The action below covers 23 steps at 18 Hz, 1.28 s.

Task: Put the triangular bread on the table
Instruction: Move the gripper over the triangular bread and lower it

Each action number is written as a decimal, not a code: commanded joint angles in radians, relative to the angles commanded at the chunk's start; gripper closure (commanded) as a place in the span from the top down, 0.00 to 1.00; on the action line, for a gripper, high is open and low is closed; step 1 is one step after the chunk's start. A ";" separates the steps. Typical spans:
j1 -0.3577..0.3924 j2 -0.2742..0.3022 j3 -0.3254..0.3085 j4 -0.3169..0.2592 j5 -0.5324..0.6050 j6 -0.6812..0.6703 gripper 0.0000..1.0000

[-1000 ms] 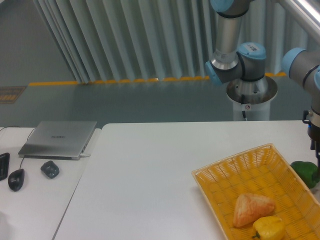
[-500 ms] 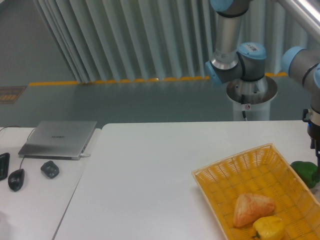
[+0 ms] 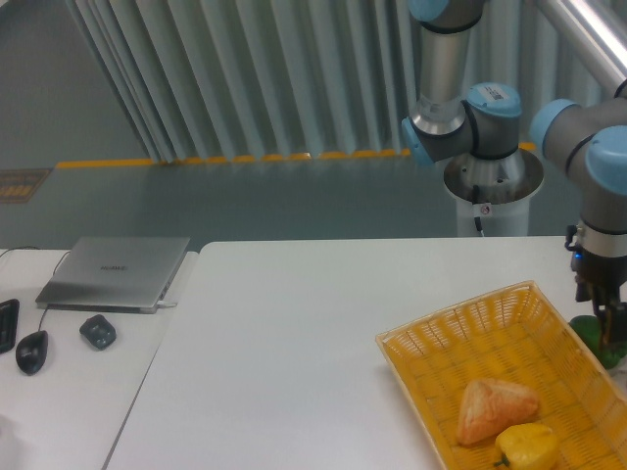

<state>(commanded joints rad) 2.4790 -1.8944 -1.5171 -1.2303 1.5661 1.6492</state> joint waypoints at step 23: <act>-0.181 -0.153 -0.021 0.218 0.075 -0.548 0.91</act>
<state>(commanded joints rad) 2.2979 -2.0478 -1.5386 -1.0124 1.6413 1.1014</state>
